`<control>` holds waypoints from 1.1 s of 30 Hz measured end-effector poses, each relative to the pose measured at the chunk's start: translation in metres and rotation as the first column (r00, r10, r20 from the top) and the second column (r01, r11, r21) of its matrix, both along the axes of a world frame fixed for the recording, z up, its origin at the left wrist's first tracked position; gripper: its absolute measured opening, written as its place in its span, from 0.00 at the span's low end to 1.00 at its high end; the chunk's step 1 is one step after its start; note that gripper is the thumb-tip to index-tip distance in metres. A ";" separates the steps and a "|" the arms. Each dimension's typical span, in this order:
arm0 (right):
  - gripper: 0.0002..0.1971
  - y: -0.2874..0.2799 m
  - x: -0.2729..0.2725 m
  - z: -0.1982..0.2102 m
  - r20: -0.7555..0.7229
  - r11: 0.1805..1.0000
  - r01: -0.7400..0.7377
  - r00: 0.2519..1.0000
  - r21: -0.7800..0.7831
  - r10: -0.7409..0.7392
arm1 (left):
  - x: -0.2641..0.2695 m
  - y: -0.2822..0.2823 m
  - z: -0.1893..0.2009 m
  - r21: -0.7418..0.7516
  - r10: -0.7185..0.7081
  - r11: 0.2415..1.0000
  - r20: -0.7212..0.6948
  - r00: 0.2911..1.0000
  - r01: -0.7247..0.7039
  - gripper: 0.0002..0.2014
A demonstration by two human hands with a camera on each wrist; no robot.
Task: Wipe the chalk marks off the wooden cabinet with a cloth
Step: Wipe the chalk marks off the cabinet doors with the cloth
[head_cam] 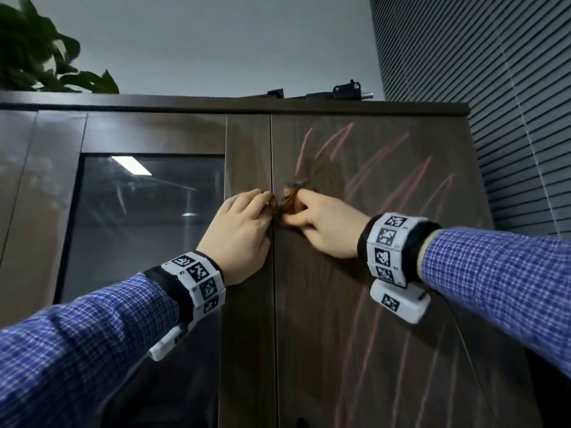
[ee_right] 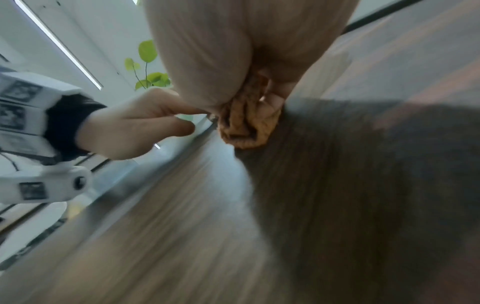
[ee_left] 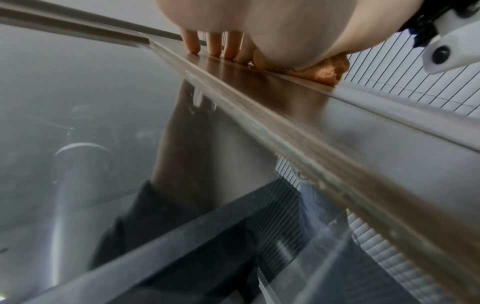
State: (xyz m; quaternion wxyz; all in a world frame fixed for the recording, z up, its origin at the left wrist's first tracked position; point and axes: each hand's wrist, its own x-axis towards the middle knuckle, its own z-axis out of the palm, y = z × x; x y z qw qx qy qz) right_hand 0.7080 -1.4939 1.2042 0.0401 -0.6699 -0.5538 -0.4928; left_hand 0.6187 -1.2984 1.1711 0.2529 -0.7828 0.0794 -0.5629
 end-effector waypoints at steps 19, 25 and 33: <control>0.15 0.033 -0.007 0.043 -0.130 0.953 0.031 0.991 0.301 0.009 | -0.003 -0.021 0.015 0.002 0.011 1.000 0.006 1.000 -0.011 0.28; 0.19 -0.044 0.034 0.094 -0.265 0.765 0.145 0.964 0.628 0.034 | -0.006 -0.027 0.020 -0.034 0.009 0.999 -0.048 0.999 -0.011 0.24; 0.19 -0.045 0.035 0.108 -0.351 0.659 0.240 0.935 0.713 0.039 | -0.002 -0.032 0.021 -0.049 0.003 0.999 -0.037 0.999 -0.005 0.23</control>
